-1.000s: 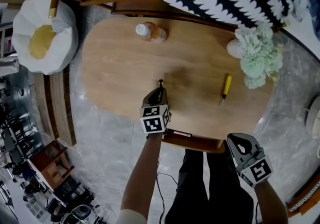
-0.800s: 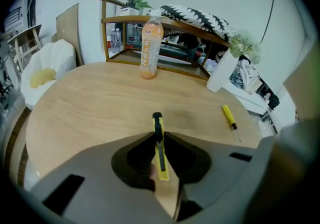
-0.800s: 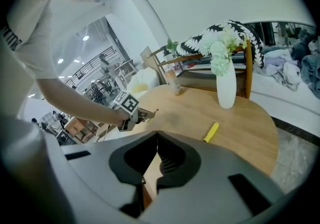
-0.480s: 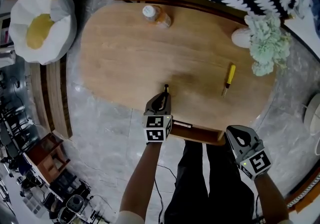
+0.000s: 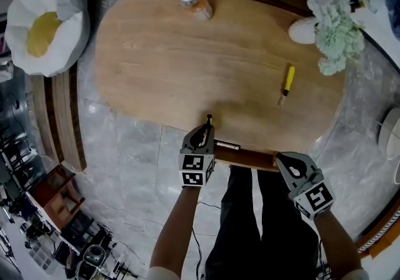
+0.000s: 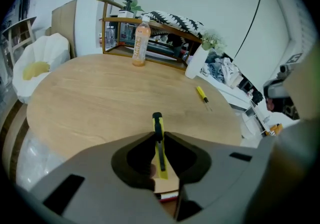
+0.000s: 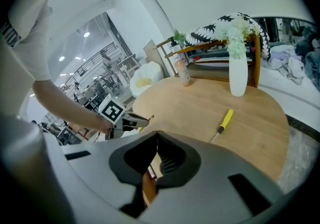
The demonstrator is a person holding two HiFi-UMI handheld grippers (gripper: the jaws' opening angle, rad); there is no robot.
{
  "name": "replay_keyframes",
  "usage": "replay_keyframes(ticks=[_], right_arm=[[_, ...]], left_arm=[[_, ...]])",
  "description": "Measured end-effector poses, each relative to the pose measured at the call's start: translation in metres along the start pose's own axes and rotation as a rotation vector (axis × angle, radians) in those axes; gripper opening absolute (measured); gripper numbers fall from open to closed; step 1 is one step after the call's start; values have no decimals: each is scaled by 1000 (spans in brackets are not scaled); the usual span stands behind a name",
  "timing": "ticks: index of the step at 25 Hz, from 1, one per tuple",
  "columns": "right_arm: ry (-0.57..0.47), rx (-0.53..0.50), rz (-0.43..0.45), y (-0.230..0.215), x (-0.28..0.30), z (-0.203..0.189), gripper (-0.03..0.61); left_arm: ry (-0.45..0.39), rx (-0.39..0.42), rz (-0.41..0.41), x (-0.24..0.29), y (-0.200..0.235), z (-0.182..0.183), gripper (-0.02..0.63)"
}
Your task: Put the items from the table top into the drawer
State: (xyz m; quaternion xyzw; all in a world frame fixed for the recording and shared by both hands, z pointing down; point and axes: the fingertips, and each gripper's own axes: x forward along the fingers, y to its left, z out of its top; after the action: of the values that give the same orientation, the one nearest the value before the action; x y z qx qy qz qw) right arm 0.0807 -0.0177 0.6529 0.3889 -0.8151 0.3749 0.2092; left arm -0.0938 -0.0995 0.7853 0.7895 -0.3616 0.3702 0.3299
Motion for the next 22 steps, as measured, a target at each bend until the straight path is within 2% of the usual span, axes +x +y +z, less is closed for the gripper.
replay_keyframes(ticks=[5,15,18,22], right_arm=[[7,-2,-1,12,2,-8,20],[16,14,-6,31,7,-28,20],[14,21,-12,33,7,-34,20],[3,32,-22,36,6,-39,20]], left_arm=[[28,70,-65,-11,-21,-35,71],[96,136,-134,-19,-39,-94,71],[143,197,-145,-16,-42,-112,71],[223,339,-177,-8,-50,-131,71]])
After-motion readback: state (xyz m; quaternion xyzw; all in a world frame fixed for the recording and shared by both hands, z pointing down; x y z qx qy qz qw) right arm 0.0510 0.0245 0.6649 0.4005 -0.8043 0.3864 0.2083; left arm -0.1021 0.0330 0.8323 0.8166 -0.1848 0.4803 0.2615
